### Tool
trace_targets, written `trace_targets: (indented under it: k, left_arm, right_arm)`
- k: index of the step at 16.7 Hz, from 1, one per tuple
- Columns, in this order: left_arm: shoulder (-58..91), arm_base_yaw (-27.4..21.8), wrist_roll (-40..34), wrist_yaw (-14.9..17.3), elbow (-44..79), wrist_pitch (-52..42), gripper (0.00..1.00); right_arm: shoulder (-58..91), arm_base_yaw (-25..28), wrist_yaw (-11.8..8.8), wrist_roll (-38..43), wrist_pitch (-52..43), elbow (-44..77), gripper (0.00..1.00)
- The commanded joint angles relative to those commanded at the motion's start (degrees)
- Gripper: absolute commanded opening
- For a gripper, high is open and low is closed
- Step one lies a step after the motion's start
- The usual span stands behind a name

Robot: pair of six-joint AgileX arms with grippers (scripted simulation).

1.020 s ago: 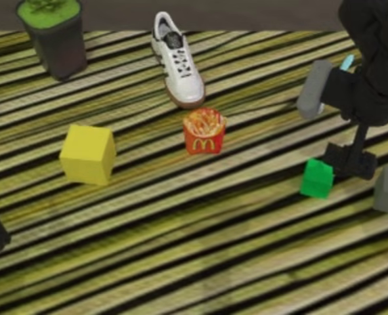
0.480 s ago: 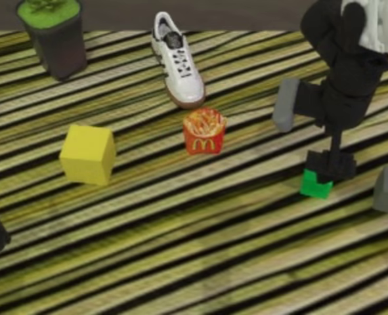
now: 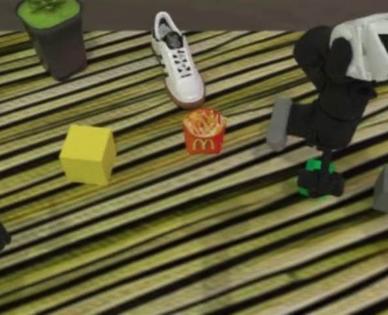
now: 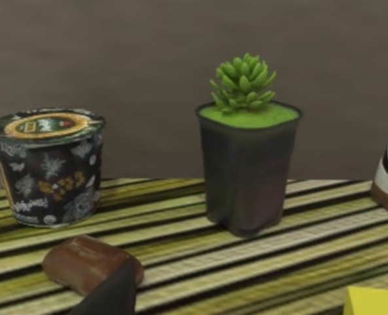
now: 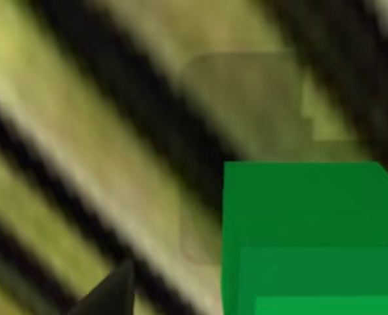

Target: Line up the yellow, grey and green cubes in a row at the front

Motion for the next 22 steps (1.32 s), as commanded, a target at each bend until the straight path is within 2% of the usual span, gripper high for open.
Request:
trace_targets:
  k: [3,8,21,22]
  left_arm:
    - [0.0,0.0,0.0,0.0,0.0,0.0,1.0]
    - [0.0,0.0,0.0,0.0,0.0,0.0,1.0]
    - [0.0,0.0,0.0,0.0,0.0,0.0,1.0]
    - [0.0,0.0,0.0,0.0,0.0,0.0,1.0]
  right_arm:
    - [2.75,0.09,0.03,0.1,6.34,-3.64,1.0]
    - [3.54,0.12,0.03,0.09,7.58,-4.46,1.0]
    - [3.54,0.12,0.03,0.09,7.58,-4.46,0.02]
    - [3.54,0.12,0.03,0.09,7.58,-4.46,0.0]
